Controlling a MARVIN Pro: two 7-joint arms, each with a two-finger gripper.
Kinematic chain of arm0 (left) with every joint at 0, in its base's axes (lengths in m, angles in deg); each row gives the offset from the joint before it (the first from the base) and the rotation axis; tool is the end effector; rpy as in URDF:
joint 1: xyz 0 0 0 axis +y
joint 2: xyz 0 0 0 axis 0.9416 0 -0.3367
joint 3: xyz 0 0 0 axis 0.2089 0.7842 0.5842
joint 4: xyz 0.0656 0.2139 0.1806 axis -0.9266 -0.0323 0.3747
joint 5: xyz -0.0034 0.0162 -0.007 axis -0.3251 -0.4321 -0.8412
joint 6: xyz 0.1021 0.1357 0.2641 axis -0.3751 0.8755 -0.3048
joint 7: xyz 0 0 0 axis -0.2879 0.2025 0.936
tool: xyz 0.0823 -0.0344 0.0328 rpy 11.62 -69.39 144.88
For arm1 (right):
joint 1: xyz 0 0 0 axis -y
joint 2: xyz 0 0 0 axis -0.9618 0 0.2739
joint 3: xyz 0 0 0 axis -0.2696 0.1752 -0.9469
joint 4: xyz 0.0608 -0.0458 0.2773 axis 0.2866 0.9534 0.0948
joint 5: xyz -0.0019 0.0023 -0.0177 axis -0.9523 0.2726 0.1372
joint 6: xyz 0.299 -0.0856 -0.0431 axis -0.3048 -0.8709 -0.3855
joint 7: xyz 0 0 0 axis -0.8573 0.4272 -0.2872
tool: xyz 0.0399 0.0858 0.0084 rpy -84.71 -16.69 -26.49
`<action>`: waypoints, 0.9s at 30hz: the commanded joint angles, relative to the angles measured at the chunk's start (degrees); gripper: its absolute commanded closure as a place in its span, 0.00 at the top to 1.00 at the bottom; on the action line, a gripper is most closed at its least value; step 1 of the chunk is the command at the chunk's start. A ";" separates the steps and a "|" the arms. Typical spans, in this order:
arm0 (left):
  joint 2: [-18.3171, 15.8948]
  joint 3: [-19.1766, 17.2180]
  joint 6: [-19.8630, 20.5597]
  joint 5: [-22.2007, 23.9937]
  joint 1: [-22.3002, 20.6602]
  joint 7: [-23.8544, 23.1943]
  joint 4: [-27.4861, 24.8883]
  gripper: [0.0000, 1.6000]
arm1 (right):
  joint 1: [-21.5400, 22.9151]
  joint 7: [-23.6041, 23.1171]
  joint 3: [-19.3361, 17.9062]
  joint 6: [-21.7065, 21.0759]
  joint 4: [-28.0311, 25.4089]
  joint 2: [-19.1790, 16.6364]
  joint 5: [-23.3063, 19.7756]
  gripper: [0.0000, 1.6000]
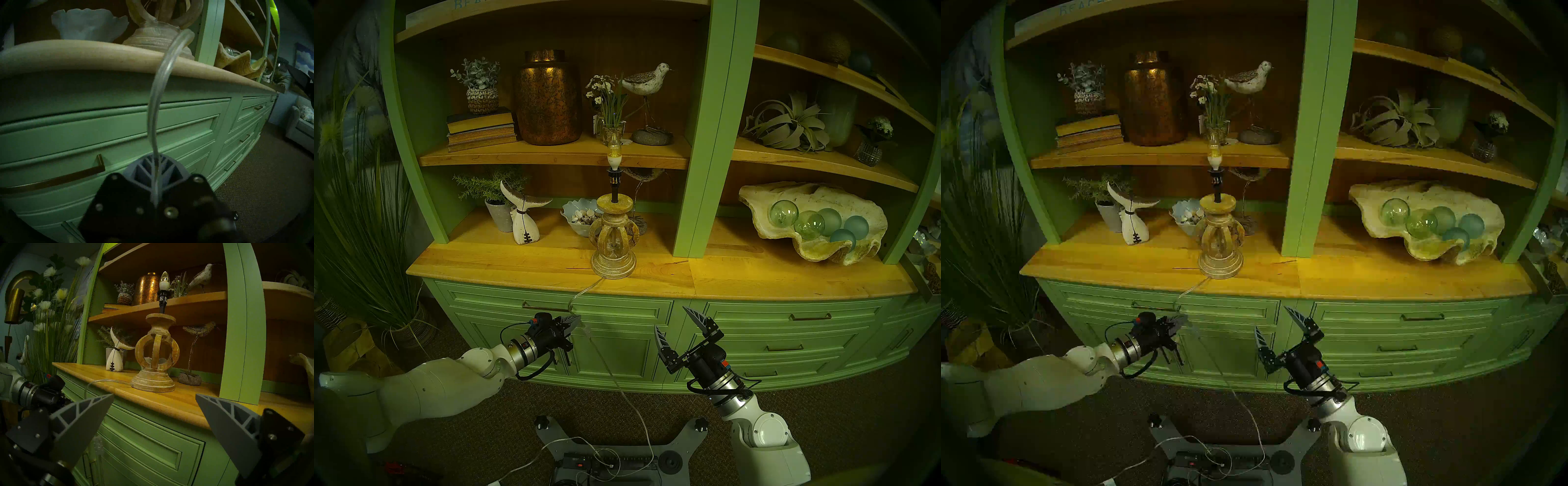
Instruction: Grab cable and switch light on
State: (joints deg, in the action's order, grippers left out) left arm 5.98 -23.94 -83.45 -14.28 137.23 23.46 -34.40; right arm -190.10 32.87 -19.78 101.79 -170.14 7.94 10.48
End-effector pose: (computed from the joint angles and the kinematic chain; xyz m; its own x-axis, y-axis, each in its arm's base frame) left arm 0.3605 0.0802 -0.4488 0.2521 -0.0476 0.9665 -0.6491 -0.7491 0.1324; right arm 0.2434 0.0076 -0.3981 -0.2271 -0.0071 0.9738 0.5113 -0.8519 0.1130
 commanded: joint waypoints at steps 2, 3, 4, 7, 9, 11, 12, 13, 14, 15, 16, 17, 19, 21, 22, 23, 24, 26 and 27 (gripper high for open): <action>-1.38 -2.23 -1.59 3.76 -3.31 -6.85 -1.62 0.00 | 0.73 -0.14 0.11 0.42 -1.60 -0.07 -0.10 1.00; -1.69 -2.55 -1.77 4.25 -3.37 -8.85 -1.72 0.00 | 0.73 -0.14 0.11 0.42 -1.59 -0.07 -0.10 1.00; -2.16 -2.76 -1.91 4.70 -3.44 -9.93 -2.20 0.00 | 0.73 -0.15 0.11 0.42 -1.60 -0.07 -0.10 1.00; -3.44 -3.52 -1.79 6.22 -3.69 -12.89 -3.30 0.00 | 0.73 -0.15 0.11 0.42 -1.61 -0.07 -0.10 1.00; -4.04 -3.87 -1.37 7.30 -3.84 -14.95 -3.38 0.00 | 0.72 -0.15 0.11 0.43 -1.63 -0.07 -0.10 1.00; -4.55 -4.27 -0.80 8.72 -3.88 -17.09 -3.26 0.00 | 0.71 -0.16 0.11 0.43 -1.66 -0.08 -0.10 1.00; -4.76 -4.37 -0.51 9.22 -3.90 -17.87 -3.12 0.00 | 0.71 -0.16 0.11 0.43 -1.67 -0.08 -0.10 1.00; -4.96 -4.42 -0.18 9.70 -3.93 -18.53 -3.02 0.00 | 0.70 -0.16 0.11 0.42 -1.70 -0.08 -0.10 1.00; -5.08 -4.65 0.26 10.58 -3.95 -20.72 -2.59 0.00 | 0.69 -0.17 0.11 0.42 -1.71 -0.09 -0.10 1.00; -5.24 -4.63 0.49 11.11 -3.93 -20.99 -2.63 0.00 | 0.68 -0.17 0.11 0.42 -1.74 -0.09 -0.10 1.00; -5.42 -4.61 0.81 11.63 -3.90 -21.46 -2.67 0.00 | 0.68 -0.17 0.11 0.42 -1.75 -0.09 -0.11 1.00; -5.48 -4.80 1.11 12.43 -3.89 -23.20 -2.33 0.00 | 0.67 -0.18 0.11 0.42 -1.77 -0.09 -0.11 1.00; -5.64 -4.88 1.58 13.36 -3.89 -24.32 -2.19 0.00 | 0.66 -0.18 0.11 0.41 -1.80 -0.10 -0.11 1.00; -5.73 -5.52 2.29 15.06 -3.96 -27.05 -1.50 0.00 | 0.65 -0.18 0.11 0.41 -1.81 -0.10 -0.11 1.00; -5.79 -5.71 2.57 15.53 -4.03 -27.58 -1.38 0.00 | 0.65 -0.18 0.11 0.41 -1.81 -0.10 -0.11 1.00; -5.92 -5.98 2.67 16.17 -3.98 -27.83 -1.55 0.00 | 0.66 -0.18 0.11 0.41 -1.79 -0.10 -0.11 1.00; -5.95 -6.35 3.14 17.01 -4.05 -30.03 -1.11 0.00 | 0.65 -0.18 0.11 0.41 -1.80 -0.10 -0.11 1.00; -6.49 -6.56 3.36 17.69 -3.95 -31.12 -1.80 0.00 | 0.65 -0.18 0.11 0.40 -1.82 -0.10 -0.11 1.00; -6.59 -6.75 3.76 18.35 -3.85 -32.68 -1.71 0.00 | 0.64 -0.20 0.11 0.40 -1.84 -0.10 -0.11 1.00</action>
State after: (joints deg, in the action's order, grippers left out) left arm 0.70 -28.14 -80.33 -0.22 135.51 -3.03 -35.54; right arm -190.10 32.85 -19.78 101.79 -170.17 7.94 10.47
